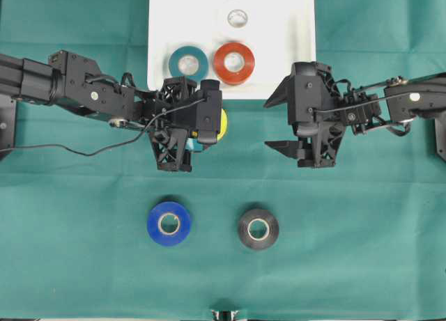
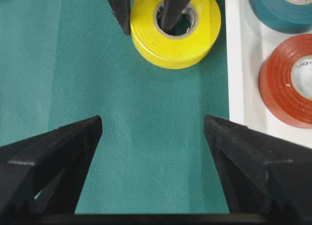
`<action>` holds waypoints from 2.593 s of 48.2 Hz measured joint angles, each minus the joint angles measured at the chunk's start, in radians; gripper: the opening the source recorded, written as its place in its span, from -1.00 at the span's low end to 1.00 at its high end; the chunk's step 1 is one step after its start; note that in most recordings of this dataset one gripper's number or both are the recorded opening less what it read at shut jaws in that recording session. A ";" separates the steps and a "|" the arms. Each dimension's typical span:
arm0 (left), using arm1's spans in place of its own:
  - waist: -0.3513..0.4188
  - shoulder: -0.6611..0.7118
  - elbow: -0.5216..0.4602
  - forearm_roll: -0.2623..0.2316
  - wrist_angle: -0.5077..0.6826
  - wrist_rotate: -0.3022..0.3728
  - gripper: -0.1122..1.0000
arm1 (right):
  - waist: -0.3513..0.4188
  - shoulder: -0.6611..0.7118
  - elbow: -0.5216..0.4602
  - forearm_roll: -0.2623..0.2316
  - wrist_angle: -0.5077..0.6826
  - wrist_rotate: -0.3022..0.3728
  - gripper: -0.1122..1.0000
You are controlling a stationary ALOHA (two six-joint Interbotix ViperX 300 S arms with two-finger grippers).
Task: Put the tape alternately from left to right into the white case.
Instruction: 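Lower the left gripper onto the yellow tape roll and grasp its core, then lift the yellow roll with the left gripper and carry it into the tray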
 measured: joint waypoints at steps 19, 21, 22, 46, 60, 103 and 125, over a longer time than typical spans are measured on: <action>-0.038 -0.040 -0.015 0.000 0.018 -0.003 -0.30 | 0.000 0.000 0.000 0.000 0.000 0.000 0.71; -0.049 -0.054 -0.023 0.000 0.025 -0.003 -0.30 | 0.000 0.000 -0.002 -0.002 0.000 0.000 0.71; -0.054 -0.061 -0.026 0.000 0.028 -0.003 -0.30 | 0.000 0.000 -0.002 -0.002 0.000 0.000 0.71; -0.077 -0.120 -0.064 0.000 0.101 0.000 -0.30 | 0.000 0.000 -0.002 0.000 0.002 0.000 0.71; -0.051 -0.118 -0.120 0.002 0.123 0.005 -0.30 | 0.000 -0.002 0.000 -0.002 0.000 0.000 0.71; 0.195 0.095 -0.390 0.003 0.150 0.204 -0.30 | 0.000 0.000 0.000 0.000 0.000 0.000 0.71; 0.195 0.147 -0.446 0.005 0.150 0.206 -0.30 | 0.000 0.000 0.000 0.000 -0.002 0.000 0.71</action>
